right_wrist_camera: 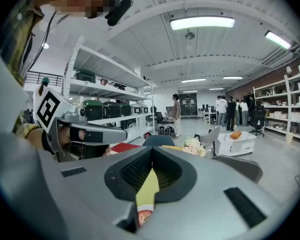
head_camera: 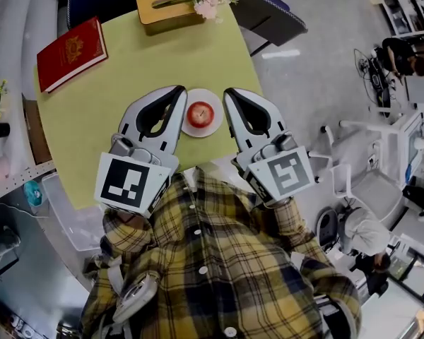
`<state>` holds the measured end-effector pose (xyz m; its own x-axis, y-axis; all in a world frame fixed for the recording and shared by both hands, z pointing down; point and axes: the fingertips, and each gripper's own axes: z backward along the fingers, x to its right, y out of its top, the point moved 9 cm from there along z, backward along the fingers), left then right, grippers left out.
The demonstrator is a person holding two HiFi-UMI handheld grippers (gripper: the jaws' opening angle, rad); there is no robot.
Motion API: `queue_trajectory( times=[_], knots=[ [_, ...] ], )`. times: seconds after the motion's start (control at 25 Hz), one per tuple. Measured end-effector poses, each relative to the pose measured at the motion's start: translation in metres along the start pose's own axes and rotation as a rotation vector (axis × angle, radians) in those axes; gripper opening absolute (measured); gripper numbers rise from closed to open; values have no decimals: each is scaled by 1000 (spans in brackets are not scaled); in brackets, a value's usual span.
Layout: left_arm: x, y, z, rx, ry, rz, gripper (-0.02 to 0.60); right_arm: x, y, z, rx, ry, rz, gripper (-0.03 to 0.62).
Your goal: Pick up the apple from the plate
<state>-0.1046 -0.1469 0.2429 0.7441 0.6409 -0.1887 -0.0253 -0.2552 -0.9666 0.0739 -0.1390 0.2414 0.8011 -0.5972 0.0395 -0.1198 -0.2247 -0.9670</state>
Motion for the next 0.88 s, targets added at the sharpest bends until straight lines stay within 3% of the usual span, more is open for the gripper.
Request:
queue_trajectory(
  times=[0.4,0.52,0.88],
  knots=[
    [-2,-30,-8,-56,3,11,6,5,-40,-5,-44,80,-58,5],
    [-7,-41,-10,-85,13,24,5,4,-55,-10,-63,120,-82,88],
    [-16,-66,-17,-142,20,50,5,1,-87,-19,-104,190,-72,223]
  ],
)
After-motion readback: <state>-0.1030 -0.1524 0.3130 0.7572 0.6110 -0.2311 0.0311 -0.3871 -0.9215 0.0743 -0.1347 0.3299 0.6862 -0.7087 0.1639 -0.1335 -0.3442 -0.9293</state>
